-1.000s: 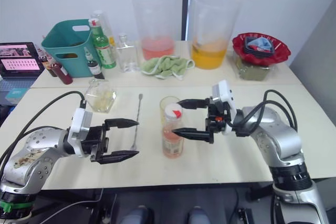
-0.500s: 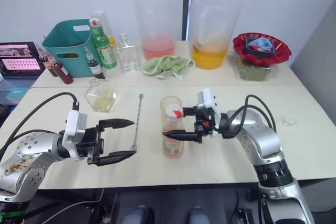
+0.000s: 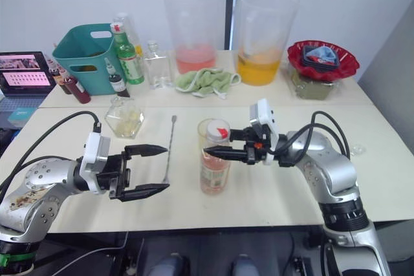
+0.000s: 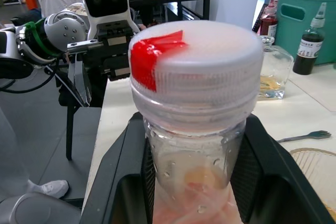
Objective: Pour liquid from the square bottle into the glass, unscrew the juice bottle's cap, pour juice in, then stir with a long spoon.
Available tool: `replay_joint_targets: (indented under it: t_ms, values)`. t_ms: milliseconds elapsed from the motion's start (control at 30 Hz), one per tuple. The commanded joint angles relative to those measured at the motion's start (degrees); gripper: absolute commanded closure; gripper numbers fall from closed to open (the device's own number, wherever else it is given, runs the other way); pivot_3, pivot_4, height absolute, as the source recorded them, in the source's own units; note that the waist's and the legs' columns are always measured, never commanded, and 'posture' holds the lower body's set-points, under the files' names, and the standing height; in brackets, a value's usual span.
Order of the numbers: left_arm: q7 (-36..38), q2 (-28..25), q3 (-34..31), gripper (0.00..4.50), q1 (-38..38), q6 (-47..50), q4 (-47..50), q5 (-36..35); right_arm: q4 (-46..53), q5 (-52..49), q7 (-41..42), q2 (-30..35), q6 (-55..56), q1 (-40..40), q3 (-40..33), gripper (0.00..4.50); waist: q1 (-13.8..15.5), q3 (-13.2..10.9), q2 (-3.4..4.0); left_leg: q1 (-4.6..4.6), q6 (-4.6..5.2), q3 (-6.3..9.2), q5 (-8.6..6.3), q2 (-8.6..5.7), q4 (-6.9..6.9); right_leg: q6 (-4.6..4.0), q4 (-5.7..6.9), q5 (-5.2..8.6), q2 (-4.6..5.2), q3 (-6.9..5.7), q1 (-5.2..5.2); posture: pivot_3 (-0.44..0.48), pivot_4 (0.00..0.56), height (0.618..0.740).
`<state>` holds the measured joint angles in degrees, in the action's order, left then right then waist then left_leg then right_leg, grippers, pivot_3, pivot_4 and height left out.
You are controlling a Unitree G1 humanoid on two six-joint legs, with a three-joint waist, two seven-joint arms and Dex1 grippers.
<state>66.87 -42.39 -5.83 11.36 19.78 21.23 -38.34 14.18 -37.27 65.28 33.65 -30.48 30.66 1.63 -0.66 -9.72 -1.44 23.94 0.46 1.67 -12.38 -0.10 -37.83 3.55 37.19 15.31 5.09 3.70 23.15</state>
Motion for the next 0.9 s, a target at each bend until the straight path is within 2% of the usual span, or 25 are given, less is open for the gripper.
replay_joint_targets:
  t_ms: [33,100,167,300,367,600,767,900]
  values:
    - [1.43,0.29,0.47,0.0,1.95,-1.08,-0.8,-0.07,4.19,-0.72,-1.38,0.08,1.19,-2.11,-1.36,3.19,-0.02,0.0,0.0,0.0,0.0,-0.01,0.0,0.0,0.0,0.0,0.0,0.0,0.01,0.0,0.0,0.0,0.15,0.74]
    - [1.67,0.31,0.77,0.0,2.58,-1.0,-1.18,-0.01,4.26,-1.35,-1.75,-0.04,0.45,-2.75,-1.54,3.19,-0.07,0.0,0.0,0.0,0.0,-0.01,0.0,-0.02,0.0,0.0,-0.01,0.0,0.01,0.0,0.0,0.0,0.15,0.74]
    - [1.8,0.29,0.97,0.0,3.06,-1.04,-1.47,0.17,4.06,-1.47,-1.16,0.44,0.4,-3.0,-1.46,2.08,-0.14,0.0,0.0,0.0,0.0,-0.03,0.0,-0.02,0.0,0.0,0.0,0.0,-0.01,0.0,0.01,0.0,0.15,0.74]
    - [1.55,0.28,1.09,0.0,3.37,-1.51,-1.72,0.74,3.94,-1.6,-0.84,0.73,0.47,-2.9,-1.58,0.81,-0.16,0.0,0.0,0.0,0.0,-0.02,0.0,-0.01,0.0,0.0,0.0,0.0,-0.03,0.0,0.01,0.0,0.15,0.74]
    - [1.42,0.3,1.05,0.0,3.18,-1.44,-1.59,0.65,4.09,-1.85,-0.36,1.17,0.35,-2.92,-1.84,0.04,-0.1,0.0,0.0,0.0,0.0,-0.02,0.0,-0.01,0.0,0.0,0.0,0.0,-0.02,0.0,0.0,0.0,0.15,0.74]
    - [0.99,0.47,0.88,0.0,3.0,-0.97,-1.32,0.08,4.3,-6.88,0.82,3.39,-1.94,-1.47,-5.35,0.04,-0.09,0.0,0.0,0.0,0.0,-0.01,0.0,0.01,0.0,0.0,-0.01,0.0,0.0,0.0,-0.01,0.0,0.15,0.74]
    - [0.86,0.65,0.72,0.0,3.84,-0.09,-0.58,-1.15,4.89,-19.19,-1.73,4.5,-9.86,3.26,-11.15,0.04,-0.1,0.0,0.0,0.0,0.0,0.0,0.0,0.03,0.0,0.0,-0.01,0.0,0.0,0.0,0.0,0.0,0.15,0.74]
    - [-1.12,1.18,1.28,0.0,6.46,3.12,-0.99,-1.97,4.48,-21.73,-3.27,6.85,-12.71,5.12,-13.01,0.04,0.2,-0.01,-0.02,0.0,0.0,0.03,0.0,0.01,-0.01,0.0,-0.02,0.0,0.03,-0.01,-0.04,0.0,0.15,0.74]
